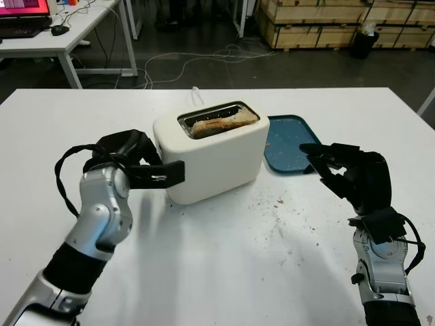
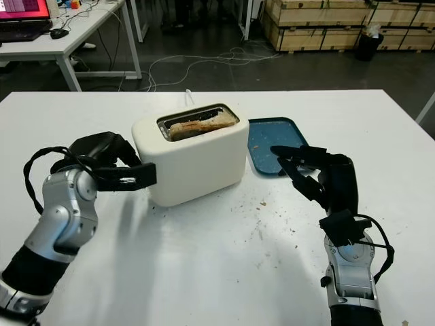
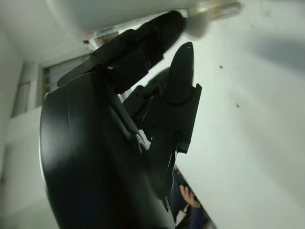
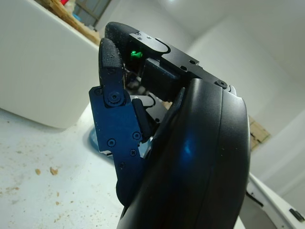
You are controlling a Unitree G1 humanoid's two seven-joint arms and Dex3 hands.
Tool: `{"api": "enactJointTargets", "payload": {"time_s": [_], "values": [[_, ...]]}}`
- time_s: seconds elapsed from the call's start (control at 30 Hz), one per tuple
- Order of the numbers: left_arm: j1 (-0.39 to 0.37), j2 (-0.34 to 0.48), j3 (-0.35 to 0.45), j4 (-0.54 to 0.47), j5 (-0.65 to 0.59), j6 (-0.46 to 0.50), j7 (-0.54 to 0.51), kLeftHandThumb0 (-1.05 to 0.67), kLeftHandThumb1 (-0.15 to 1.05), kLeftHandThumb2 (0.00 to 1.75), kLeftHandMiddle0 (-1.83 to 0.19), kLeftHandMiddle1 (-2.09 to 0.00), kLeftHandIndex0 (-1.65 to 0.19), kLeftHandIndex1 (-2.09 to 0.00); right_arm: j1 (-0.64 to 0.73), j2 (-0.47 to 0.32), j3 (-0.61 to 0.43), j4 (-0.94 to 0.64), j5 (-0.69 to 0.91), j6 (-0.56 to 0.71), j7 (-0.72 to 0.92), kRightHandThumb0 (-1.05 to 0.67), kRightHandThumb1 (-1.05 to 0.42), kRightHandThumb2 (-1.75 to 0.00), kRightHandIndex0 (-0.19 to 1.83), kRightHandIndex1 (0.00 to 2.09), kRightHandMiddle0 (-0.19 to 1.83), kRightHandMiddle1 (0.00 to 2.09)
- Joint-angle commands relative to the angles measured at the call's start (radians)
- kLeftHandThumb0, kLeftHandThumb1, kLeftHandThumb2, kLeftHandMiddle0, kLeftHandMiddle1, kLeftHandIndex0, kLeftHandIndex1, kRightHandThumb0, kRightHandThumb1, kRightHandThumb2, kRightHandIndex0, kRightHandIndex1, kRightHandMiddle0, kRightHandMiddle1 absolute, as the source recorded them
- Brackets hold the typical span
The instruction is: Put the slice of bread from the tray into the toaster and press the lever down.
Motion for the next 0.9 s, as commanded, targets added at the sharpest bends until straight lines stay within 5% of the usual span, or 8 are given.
{"api": "enactJointTargets", "payload": {"time_s": [0.0,0.23,0.4,0.6,0.87], "values": [[0.138,-0.042,-0.086,-0.040,-0.062,-0.048,-0.063,-0.16,0.92,0.15,-1.11,-0.44,-1.06,-0.07,0.002,0.002,0.003,-0.023,0.021,0.021,0.008,-0.43,-0.92,-0.17,0.91,1.31,1.27,0.00],[0.237,-0.140,0.139,-0.192,-0.234,-0.281,0.424,-0.13,0.92,0.14,-1.18,-0.77,-1.26,-0.11,-0.003,0.008,0.005,-0.018,0.006,0.015,-0.005,-0.43,-0.92,-0.16,0.87,1.31,1.23,0.00],[0.233,-0.162,0.205,-0.176,-0.310,-0.398,0.593,-0.23,0.88,0.01,-1.07,-1.23,-1.26,-0.08,-0.008,0.023,0.005,-0.015,0.019,0.024,-0.009,-0.43,-0.92,-0.16,0.83,1.25,1.18,0.00],[0.231,-0.125,0.280,-0.180,-0.368,-0.489,0.647,-0.30,0.88,0.01,-1.03,-1.38,-1.26,-0.06,-0.044,0.003,-0.004,0.030,0.044,0.022,0.017,-0.40,-0.92,-0.13,0.79,1.17,1.14,0.00],[0.210,-0.028,0.424,-0.258,-0.396,-0.499,0.542,-0.29,0.80,0.00,-1.14,-1.19,-1.29,-0.06,-0.111,-0.149,-0.017,0.038,-0.039,0.088,0.049,-0.41,-0.92,-0.13,0.74,1.39,1.12,0.01]]}}
